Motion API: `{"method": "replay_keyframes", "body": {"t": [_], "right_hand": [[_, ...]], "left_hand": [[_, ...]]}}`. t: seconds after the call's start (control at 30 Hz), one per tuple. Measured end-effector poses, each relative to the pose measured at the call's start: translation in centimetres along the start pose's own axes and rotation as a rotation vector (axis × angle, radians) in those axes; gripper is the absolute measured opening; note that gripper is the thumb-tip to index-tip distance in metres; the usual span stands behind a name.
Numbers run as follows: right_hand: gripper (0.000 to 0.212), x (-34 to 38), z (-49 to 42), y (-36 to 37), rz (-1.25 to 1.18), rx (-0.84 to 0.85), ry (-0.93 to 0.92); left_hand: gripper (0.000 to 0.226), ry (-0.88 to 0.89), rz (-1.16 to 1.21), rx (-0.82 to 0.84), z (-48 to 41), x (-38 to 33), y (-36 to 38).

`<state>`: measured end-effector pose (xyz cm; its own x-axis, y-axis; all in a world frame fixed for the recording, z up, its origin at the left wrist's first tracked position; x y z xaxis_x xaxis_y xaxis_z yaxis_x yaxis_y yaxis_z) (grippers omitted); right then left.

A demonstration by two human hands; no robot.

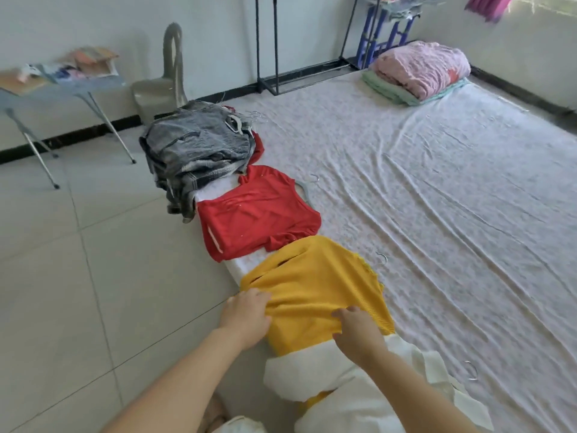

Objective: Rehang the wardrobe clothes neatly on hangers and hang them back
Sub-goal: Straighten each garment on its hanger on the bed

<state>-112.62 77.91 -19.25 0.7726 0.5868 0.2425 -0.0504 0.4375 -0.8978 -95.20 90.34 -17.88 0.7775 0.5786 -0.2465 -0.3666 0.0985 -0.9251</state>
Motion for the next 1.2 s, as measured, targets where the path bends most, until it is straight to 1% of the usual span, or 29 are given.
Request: {"method": "replay_keyframes", "body": {"t": [0.17, 0.27, 0.43, 0.57, 0.73, 1.03, 1.2], "right_hand": [[0.048, 11.4, -4.0, 0.3, 0.035, 0.0, -0.046], [0.048, 17.8, -6.1, 0.3, 0.037, -0.004, -0.082], [0.048, 25.8, -9.4, 0.0, 0.07, -0.014, -0.169], [0.046, 30.5, -12.8, -0.1, 0.1, -0.017, -0.219], [0.043, 35.8, -18.7, 0.5, 0.097, 0.027, -0.235], [0.05, 44.4, -32.3, -1.9, 0.066, 0.065, -0.273], [0.043, 47.9, -38.8, -4.4, 0.058, 0.045, -0.23]], "left_hand": [[0.047, -0.068, 0.025, -0.034, -0.5, 11.1, -3.8], [0.049, -0.11, 0.027, -0.051, -0.5, 17.1, -6.0], [0.05, -0.187, 0.061, -0.075, -1.2, 25.1, -9.0], [0.049, -0.233, 0.08, -0.103, -2.8, 29.9, -11.0], [0.051, -0.268, 0.066, -0.068, -6.6, 35.0, -13.1], [0.05, -0.3, 0.014, -0.027, -18.2, 43.5, -19.5], [0.048, -0.249, 0.026, -0.044, -25.2, 46.6, -23.3]]}}
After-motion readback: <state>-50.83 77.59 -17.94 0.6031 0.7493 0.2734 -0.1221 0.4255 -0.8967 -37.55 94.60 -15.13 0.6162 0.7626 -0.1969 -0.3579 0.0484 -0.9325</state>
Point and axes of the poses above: each hand's wrist, its own z-axis away from the middle knuckle, its own y-axis out of the palm, x = y × z, the point moved 5 cm from there along -z, towards the middle knuckle, and after that the axes turned 9 degrees about -x, right-handed, at the moved point
